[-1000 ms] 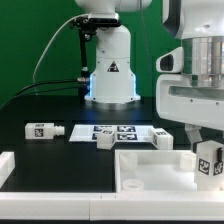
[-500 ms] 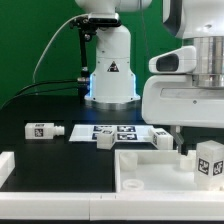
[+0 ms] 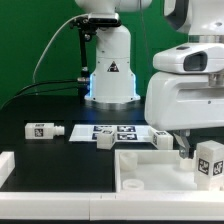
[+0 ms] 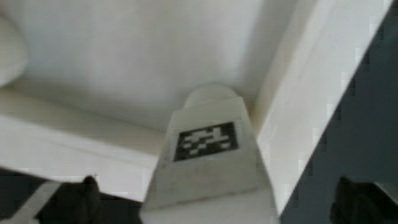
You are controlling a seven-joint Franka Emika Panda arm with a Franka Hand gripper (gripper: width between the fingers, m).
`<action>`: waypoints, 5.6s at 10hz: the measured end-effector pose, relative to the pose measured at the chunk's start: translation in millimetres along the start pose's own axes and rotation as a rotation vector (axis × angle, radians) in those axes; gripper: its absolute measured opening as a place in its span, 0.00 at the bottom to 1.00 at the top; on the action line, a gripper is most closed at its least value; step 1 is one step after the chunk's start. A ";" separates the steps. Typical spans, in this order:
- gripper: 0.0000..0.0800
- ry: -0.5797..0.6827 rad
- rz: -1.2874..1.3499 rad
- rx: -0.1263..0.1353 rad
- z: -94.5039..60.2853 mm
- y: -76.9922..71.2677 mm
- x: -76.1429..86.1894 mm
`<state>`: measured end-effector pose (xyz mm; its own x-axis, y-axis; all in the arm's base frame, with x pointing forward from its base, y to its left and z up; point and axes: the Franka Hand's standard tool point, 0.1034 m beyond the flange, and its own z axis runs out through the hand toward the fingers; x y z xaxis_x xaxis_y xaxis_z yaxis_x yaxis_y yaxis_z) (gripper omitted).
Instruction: Assemble square table
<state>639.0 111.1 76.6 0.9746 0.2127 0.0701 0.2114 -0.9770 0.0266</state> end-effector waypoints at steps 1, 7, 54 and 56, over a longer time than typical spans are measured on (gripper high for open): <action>0.66 0.000 0.063 0.003 0.0 -0.4 0.0; 0.36 -0.014 0.674 -0.031 -0.8 -5.6 1.4; 0.81 -0.116 0.238 0.003 -1.7 -13.9 -109.1; 0.81 -0.136 0.244 0.004 -1.0 -13.6 -109.9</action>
Offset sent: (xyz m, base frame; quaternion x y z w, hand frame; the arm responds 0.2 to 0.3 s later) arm 0.0000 0.0000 0.0000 0.0000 0.0000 0.1938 0.9810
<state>528.9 101.0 69.6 0.9977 -0.0317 -0.0605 -0.0304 -0.9993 0.0216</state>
